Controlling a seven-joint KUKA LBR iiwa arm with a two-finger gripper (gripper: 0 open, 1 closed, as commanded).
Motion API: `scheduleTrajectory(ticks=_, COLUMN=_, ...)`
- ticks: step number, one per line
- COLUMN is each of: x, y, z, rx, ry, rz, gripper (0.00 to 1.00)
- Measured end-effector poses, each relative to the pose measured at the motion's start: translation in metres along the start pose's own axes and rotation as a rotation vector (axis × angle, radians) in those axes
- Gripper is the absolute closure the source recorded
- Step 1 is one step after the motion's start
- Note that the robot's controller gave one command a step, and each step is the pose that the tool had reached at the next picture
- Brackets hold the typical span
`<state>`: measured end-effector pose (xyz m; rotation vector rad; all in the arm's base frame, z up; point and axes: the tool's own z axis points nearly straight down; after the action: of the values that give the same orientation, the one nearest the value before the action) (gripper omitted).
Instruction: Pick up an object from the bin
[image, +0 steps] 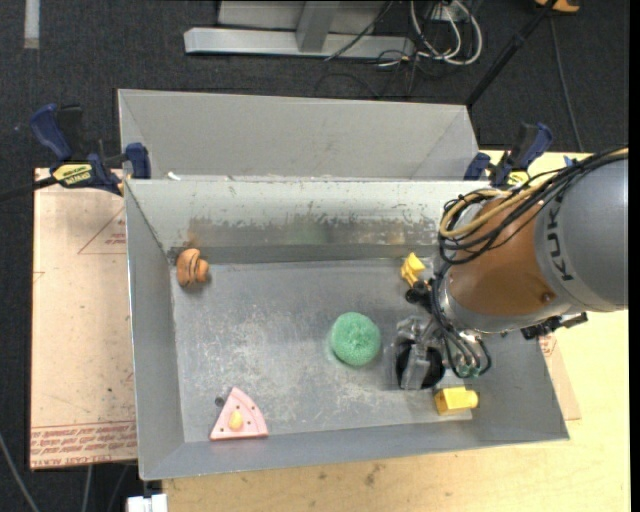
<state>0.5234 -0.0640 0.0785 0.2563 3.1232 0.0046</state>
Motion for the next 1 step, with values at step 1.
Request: scheduleTrajectory(ticks=1, x=0.0000, y=0.0001, z=0.0000, rx=0.000, ry=0.000, rz=-0.001, gripper=1.00)
